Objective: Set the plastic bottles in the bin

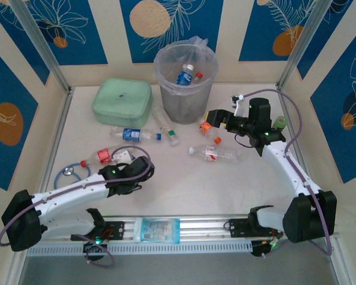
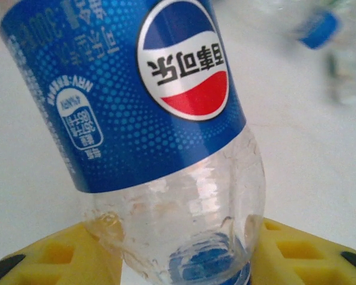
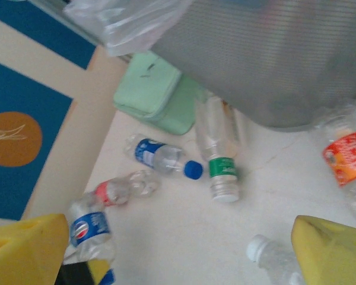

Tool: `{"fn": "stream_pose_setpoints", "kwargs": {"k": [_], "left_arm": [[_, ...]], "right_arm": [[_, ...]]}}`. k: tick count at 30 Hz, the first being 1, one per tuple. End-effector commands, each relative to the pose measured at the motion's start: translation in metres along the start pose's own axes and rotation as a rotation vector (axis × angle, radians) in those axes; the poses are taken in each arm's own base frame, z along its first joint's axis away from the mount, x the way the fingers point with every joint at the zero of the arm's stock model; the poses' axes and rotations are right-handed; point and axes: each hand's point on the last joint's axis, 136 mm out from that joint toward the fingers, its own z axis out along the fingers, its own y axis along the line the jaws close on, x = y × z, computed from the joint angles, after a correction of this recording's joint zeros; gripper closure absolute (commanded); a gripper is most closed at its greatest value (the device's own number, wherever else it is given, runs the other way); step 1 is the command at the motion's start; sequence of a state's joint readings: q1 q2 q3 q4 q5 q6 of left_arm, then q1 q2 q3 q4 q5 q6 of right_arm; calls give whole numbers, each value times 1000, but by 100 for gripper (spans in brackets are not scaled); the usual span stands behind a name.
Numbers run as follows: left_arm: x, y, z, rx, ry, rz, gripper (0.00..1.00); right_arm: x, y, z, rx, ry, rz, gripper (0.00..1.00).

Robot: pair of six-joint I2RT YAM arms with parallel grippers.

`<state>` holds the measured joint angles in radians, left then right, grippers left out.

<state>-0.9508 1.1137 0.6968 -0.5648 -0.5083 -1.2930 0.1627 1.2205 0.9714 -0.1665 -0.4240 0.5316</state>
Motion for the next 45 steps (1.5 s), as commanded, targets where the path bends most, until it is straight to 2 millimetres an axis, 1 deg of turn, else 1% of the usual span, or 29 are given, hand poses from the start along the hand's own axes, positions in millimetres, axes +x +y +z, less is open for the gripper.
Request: {"fn": "stream_pose_setpoints", "kwargs": {"k": [1, 3, 5, 8, 9, 11, 12, 13, 16, 18, 23, 26, 29, 32, 35, 41, 43, 45], "left_arm": [[-1, -74, -9, 282, -9, 300, 60], [7, -108, -17, 434, 8, 413, 64], [19, -135, -24, 552, 48, 509, 67], [38, -167, -33, 703, 116, 626, 69], [41, -174, -35, 728, 128, 643, 69], [42, -182, -34, 735, 134, 657, 69], [42, -186, -35, 740, 140, 669, 72], [45, -189, -36, 754, 152, 684, 73], [54, -199, -41, 810, 192, 707, 74], [57, -203, -45, 846, 201, 703, 74], [57, -208, -49, 882, 188, 683, 73], [59, -207, -51, 885, 196, 694, 73], [60, -204, -49, 877, 197, 700, 74], [58, -200, -43, 836, 190, 697, 73], [57, -195, -38, 805, 182, 695, 73], [58, -194, -34, 795, 182, 698, 72], [56, -191, -32, 778, 174, 698, 69], [52, -187, -28, 741, 156, 691, 61]], "right_arm": [[15, 38, -11, -165, 99, -63, 7], [30, 43, -14, -219, 160, -61, 8], [41, 47, -16, -265, 191, -53, 10], [53, 46, -12, -293, 222, -11, 14], [58, 45, -8, -289, 235, -3, 15], [68, 44, 0, -276, 253, -7, 15], [71, 43, 5, -271, 260, -13, 15], [74, 44, 9, -274, 270, -15, 15], [80, 50, 20, -297, 308, -21, 15], [83, 48, 29, -281, 321, -18, 15], [89, 31, 45, -215, 335, 20, 15], [88, 19, 49, -158, 324, 26, 14], [86, 11, 52, -134, 321, 39, 13], [85, 0, 53, -87, 330, 60, 8], [84, -2, 53, -88, 325, 74, 8], [80, 0, 54, -96, 316, 81, 28], [79, 2, 52, -97, 312, 77, 34], [75, 4, 50, -100, 305, 71, 42]]}}
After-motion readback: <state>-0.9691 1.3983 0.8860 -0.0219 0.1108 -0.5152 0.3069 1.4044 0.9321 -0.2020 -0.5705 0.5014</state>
